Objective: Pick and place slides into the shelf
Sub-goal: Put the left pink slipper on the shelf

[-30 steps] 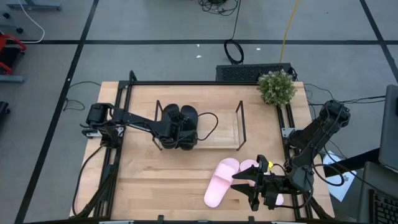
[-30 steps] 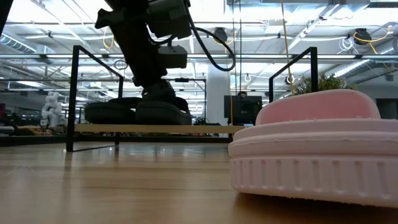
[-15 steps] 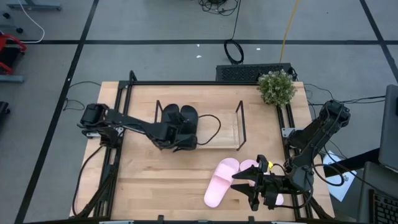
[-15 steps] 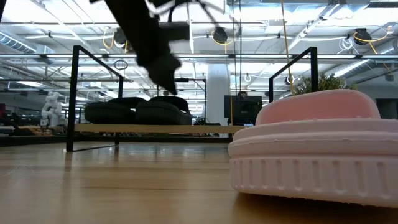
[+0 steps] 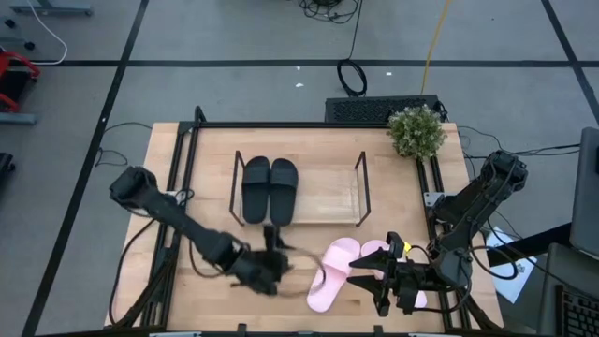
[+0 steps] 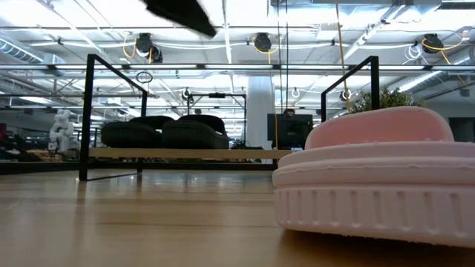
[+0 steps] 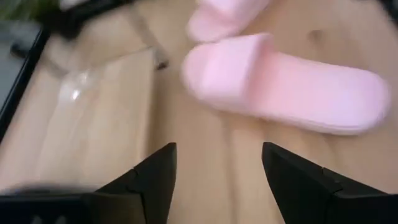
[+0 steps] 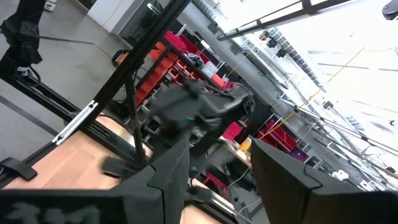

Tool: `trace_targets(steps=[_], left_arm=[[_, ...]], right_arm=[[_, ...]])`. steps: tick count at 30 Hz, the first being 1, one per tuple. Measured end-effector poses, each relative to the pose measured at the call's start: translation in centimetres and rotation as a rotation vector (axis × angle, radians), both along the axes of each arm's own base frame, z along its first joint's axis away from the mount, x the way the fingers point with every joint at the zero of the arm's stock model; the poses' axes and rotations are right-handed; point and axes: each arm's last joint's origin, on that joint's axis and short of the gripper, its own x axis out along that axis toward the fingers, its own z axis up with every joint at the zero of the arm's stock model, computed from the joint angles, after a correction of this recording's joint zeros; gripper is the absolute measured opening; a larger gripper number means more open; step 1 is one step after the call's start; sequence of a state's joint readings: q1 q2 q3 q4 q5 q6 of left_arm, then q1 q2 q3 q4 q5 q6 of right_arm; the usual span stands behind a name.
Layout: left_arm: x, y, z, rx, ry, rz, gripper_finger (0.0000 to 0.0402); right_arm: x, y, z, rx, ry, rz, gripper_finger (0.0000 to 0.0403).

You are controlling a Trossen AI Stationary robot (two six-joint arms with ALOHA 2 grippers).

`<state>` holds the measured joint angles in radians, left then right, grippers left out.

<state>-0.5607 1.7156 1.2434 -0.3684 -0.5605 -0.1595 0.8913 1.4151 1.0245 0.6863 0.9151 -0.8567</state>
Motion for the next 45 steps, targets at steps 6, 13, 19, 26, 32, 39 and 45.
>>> trace_targets(steps=[6, 13, 19, 26, 32, 39, 45], left_arm=[[2.2, -2.6, -2.5, 0.071, -0.111, -0.125, 0.0237], [5.6, -1.7, -4.7, 0.030, -0.132, -0.146, 0.0237], [8.0, -1.8, -6.4, 0.055, -0.072, -0.139, 0.0237], [10.1, -2.1, -7.6, 0.074, -0.038, -0.115, 0.0236], [10.7, -1.1, -8.2, 0.072, -0.041, -0.034, 0.0236], [11.0, -0.7, -9.0, 0.064, -0.031, 0.003, 0.0221], [11.2, -0.5, -10.1, 0.074, -0.016, 0.007, 0.0144]], right_arm=[[-0.1, -0.1, 0.4, 0.053, -0.029, 0.003, 0.0164], [-0.6, 0.4, 0.4, 0.081, -0.031, 0.025, 0.0164], [-0.8, 0.6, 0.4, 0.069, -0.027, 0.032, 0.0164], [-0.8, 0.6, 0.3, 0.067, -0.026, 0.031, 0.0164], [-0.8, 0.6, 0.4, 0.068, -0.027, 0.033, 0.0164], [-0.8, 0.6, 0.4, 0.067, -0.026, 0.034, 0.0164], [-0.8, 0.6, 0.4, 0.067, -0.026, 0.034, 0.0164]])
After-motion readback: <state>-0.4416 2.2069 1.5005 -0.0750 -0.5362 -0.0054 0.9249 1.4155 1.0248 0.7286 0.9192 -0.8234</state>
